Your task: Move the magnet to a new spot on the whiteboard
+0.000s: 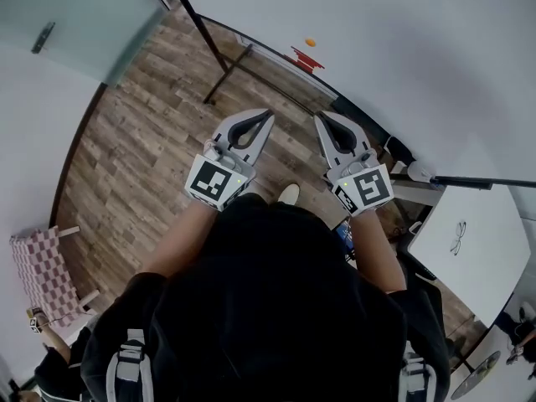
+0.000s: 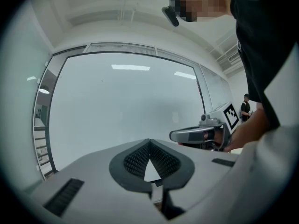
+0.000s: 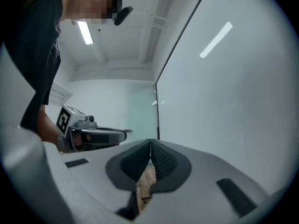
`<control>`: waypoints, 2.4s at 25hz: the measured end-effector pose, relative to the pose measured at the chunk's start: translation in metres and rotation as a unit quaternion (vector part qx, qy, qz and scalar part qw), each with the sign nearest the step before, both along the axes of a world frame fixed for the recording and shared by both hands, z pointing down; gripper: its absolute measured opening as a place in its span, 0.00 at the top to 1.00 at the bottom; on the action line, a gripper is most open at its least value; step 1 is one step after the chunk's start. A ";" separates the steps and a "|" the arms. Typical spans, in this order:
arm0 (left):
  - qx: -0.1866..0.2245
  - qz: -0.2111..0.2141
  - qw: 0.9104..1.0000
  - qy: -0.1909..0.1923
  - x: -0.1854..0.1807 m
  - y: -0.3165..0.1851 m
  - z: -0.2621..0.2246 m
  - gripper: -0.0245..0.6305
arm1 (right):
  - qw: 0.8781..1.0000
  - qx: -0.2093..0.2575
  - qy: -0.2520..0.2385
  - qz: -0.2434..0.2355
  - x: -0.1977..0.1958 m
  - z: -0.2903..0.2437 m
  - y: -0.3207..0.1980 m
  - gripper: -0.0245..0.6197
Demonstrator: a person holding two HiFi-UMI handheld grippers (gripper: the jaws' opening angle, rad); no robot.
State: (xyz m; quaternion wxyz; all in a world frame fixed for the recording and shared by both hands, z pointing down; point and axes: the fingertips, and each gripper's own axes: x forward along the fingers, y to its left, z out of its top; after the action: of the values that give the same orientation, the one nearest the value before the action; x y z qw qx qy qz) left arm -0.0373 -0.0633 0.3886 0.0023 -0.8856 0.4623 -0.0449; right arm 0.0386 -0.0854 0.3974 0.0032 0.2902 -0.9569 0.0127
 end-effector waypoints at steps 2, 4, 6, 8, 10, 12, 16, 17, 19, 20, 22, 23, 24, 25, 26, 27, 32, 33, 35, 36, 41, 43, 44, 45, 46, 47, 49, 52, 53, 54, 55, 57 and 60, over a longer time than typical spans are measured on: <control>-0.004 -0.007 1.000 -0.005 0.000 -0.003 0.001 0.96 | 1.000 -0.001 -0.001 0.000 0.004 0.000 -0.004 0.96; -0.004 -0.011 1.000 -0.004 -0.002 -0.008 0.001 0.96 | 1.000 0.001 -0.002 -0.001 0.006 -0.002 -0.008 0.96; 0.000 -0.015 1.000 -0.005 -0.003 -0.015 -0.001 0.96 | 1.000 0.003 -0.001 -0.004 0.007 -0.003 -0.014 0.96; 0.004 -0.018 1.000 -0.007 -0.003 -0.024 -0.002 0.96 | 1.000 0.005 0.000 -0.005 0.009 -0.002 -0.022 0.96; 0.007 -0.017 1.000 -0.008 -0.003 -0.033 -0.002 0.96 | 1.000 0.005 0.001 -0.004 0.010 -0.002 -0.031 0.96; 0.008 -0.013 1.000 -0.008 -0.005 -0.044 -0.002 0.96 | 1.000 0.006 0.001 -0.001 0.009 -0.001 -0.042 0.96; 0.013 -0.006 1.000 -0.005 -0.015 -0.068 -0.001 0.96 | 1.000 0.009 0.004 0.002 -0.004 -0.001 -0.062 0.96; 0.013 -0.003 1.000 -0.005 -0.019 -0.074 -0.001 0.96 | 1.000 0.011 0.006 0.004 -0.009 -0.001 -0.066 0.96; 0.013 0.006 1.000 -0.002 -0.027 -0.088 -0.001 0.96 | 1.000 0.016 0.012 0.010 -0.018 -0.003 -0.076 0.96; 0.013 0.011 1.000 0.000 -0.032 -0.095 0.000 0.96 | 1.000 0.019 0.015 0.015 -0.022 -0.003 -0.082 0.96; 0.013 0.023 1.000 0.004 -0.042 -0.111 0.001 0.96 | 0.999 0.019 0.016 0.029 -0.031 -0.004 -0.097 0.96; 0.013 0.030 0.999 0.006 -0.047 -0.120 0.001 0.96 | 0.999 0.018 0.014 0.037 -0.036 -0.004 -0.105 0.96; 0.011 0.040 0.999 0.007 -0.052 -0.128 0.002 0.96 | 0.999 0.016 0.014 0.047 -0.041 -0.003 -0.112 0.96; 0.009 0.053 0.999 0.006 -0.057 -0.136 0.003 0.96 | 0.998 0.013 0.015 0.060 -0.046 -0.002 -0.118 0.96; 0.005 0.067 0.998 0.006 -0.062 -0.145 0.005 0.96 | 0.997 0.010 0.016 0.073 -0.050 -0.001 -0.125 0.96; 0.001 0.081 0.997 0.004 -0.066 -0.154 0.006 0.96 | 0.996 0.007 0.018 0.087 -0.055 0.000 -0.132 0.96; -0.002 0.147 0.989 -0.001 -0.083 -0.199 0.002 0.96 | 0.988 -0.008 0.022 0.151 -0.072 0.002 -0.166 0.96; -0.004 0.159 0.987 0.000 -0.085 -0.207 0.002 0.96 | 0.986 -0.010 0.025 0.164 -0.073 0.003 -0.172 0.96; -0.008 0.183 0.983 0.003 -0.088 -0.223 0.003 0.96 | 0.981 -0.014 0.028 0.192 -0.075 0.004 -0.184 0.96; -0.009 0.195 0.981 0.004 -0.089 -0.229 0.004 0.96 | 0.978 -0.016 0.029 0.205 -0.076 0.004 -0.189 0.96; -0.011 0.251 0.968 0.007 -0.097 -0.253 0.009 0.96 | 0.961 -0.018 0.037 0.273 -0.085 0.005 -0.207 0.96; -0.014 0.269 0.963 0.008 -0.102 -0.260 0.015 0.96 | 0.951 -0.015 0.039 0.306 -0.086 0.006 -0.212 0.96; -0.014 0.277 0.961 0.011 -0.103 -0.263 0.016 0.96 | 0.945 -0.014 0.039 0.325 -0.085 0.007 -0.215 0.96; -0.013 0.284 0.959 0.017 -0.103 -0.267 0.017 0.96 | 0.938 -0.013 0.039 0.343 -0.085 0.009 -0.217 0.96; -0.013 0.291 0.956 0.023 -0.104 -0.271 0.018 0.96 | 0.931 -0.014 0.038 0.362 -0.084 0.012 -0.219 0.96; -0.013 0.298 0.954 0.027 -0.104 -0.274 0.019 0.96 | 0.924 -0.015 0.039 0.379 -0.084 0.015 -0.222 0.96; -0.013 0.314 0.949 0.030 -0.108 -0.280 0.023 0.96 | 0.909 -0.019 0.040 0.414 -0.085 0.025 -0.225 0.96; -0.013 0.335 0.942 0.031 -0.111 -0.286 0.030 0.96 | 0.886 -0.031 0.038 0.461 -0.084 0.046 -0.229 0.96; -0.013 0.340 0.940 0.032 -0.111 -0.288 0.033 0.96 | 0.878 -0.036 0.035 0.476 -0.081 0.055 -0.231 0.96; -0.014 0.343 0.939 0.033 -0.110 -0.290 0.035 0.96 | 0.871 -0.042 0.032 0.489 -0.078 0.064 -0.232 0.96; -0.016 0.346 0.937 0.034 -0.109 -0.291 0.037 0.96 | 0.863 -0.049 0.029 0.502 -0.074 0.074 -0.234 0.95; -0.020 0.353 0.935 0.037 -0.108 -0.293 0.039 0.96 | 0.850 -0.061 0.030 0.523 -0.067 0.091 -0.237 0.91; -0.021 0.366 0.930 0.034 -0.106 -0.291 0.043 0.96 | 0.837 -0.070 0.038 0.542 -0.061 0.110 -0.238 0.88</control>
State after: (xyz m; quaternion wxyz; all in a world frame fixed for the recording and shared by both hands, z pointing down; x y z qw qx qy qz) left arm -0.1429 -0.3540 0.4313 -0.0158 -0.9942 0.1046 -0.0203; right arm -0.0223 -0.3232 0.5078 0.0522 0.7613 -0.6427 0.0681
